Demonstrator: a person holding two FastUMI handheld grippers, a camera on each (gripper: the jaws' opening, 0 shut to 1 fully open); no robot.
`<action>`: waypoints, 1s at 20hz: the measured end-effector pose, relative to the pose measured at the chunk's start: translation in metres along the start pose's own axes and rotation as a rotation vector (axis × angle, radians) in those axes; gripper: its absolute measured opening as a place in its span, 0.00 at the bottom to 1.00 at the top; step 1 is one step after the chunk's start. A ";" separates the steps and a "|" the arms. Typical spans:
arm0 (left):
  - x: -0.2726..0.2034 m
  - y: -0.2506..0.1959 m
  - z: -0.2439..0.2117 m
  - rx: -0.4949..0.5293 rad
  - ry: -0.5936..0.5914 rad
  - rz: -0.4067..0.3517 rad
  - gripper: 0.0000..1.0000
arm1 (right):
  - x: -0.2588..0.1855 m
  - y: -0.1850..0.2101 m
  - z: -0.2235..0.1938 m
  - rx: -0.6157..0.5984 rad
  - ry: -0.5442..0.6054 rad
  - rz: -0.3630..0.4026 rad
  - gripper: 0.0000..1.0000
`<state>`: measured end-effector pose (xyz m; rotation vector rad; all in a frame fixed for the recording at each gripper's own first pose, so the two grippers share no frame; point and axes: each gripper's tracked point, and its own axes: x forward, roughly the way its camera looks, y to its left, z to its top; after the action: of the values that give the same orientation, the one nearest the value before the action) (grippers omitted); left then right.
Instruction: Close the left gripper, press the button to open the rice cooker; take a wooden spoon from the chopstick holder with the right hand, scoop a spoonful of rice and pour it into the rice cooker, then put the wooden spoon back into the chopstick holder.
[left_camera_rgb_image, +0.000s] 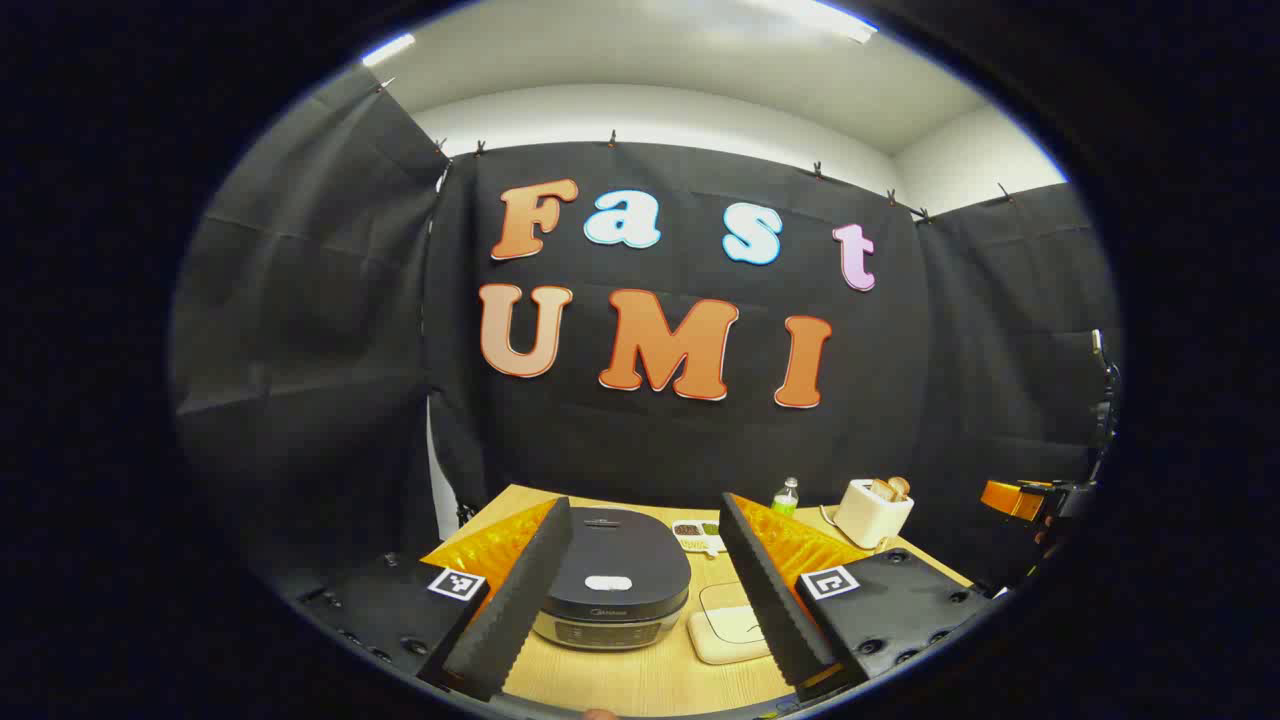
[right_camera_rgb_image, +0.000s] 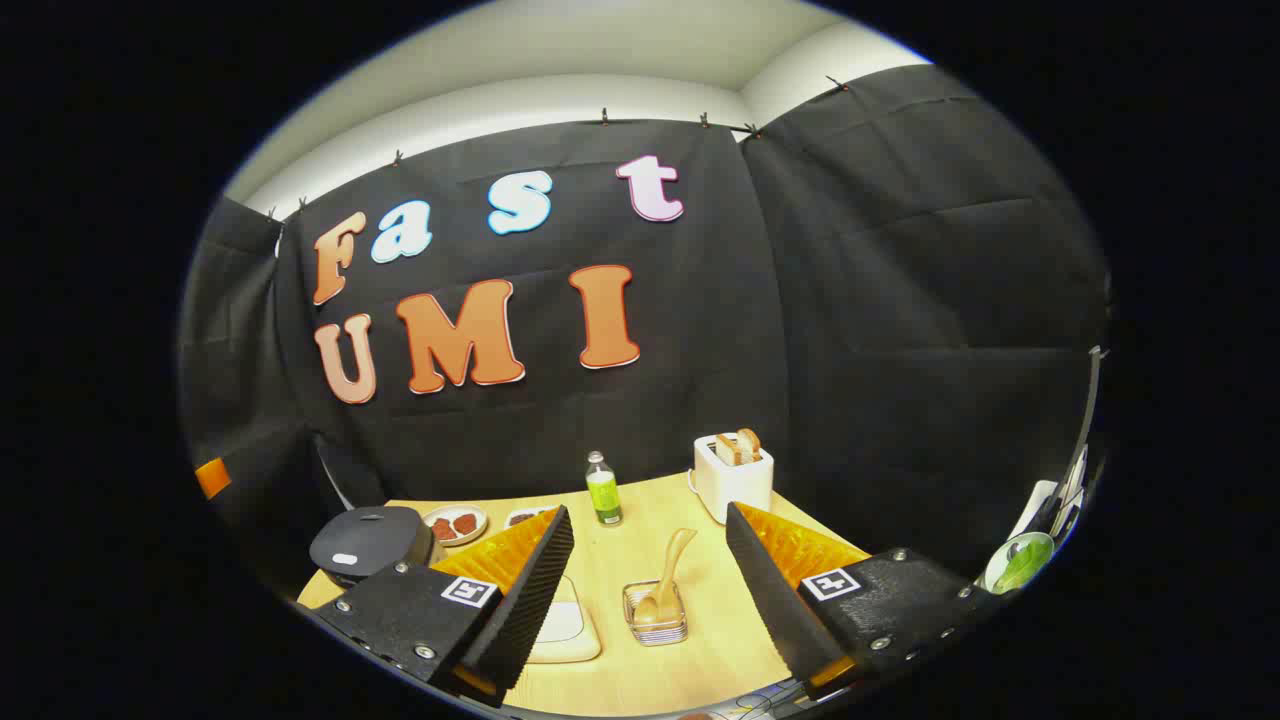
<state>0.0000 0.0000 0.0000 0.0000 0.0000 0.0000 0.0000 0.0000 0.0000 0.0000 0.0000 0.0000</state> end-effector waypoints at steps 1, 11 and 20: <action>-0.004 -0.001 -0.002 0.004 0.005 0.004 1.00 | -0.005 0.004 0.004 0.013 -0.008 0.022 0.95; 0.002 -0.029 0.024 -0.002 -0.007 0.026 0.97 | -0.021 -0.029 0.043 -0.169 -0.046 0.024 0.95; 0.014 -0.050 0.027 0.000 -0.019 0.047 1.00 | -0.003 -0.042 0.053 -0.179 -0.067 0.060 1.00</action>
<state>0.0142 -0.0501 0.0268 -0.0002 -0.0191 0.0470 -0.0033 -0.0423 0.0532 -0.1792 -0.0668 0.0605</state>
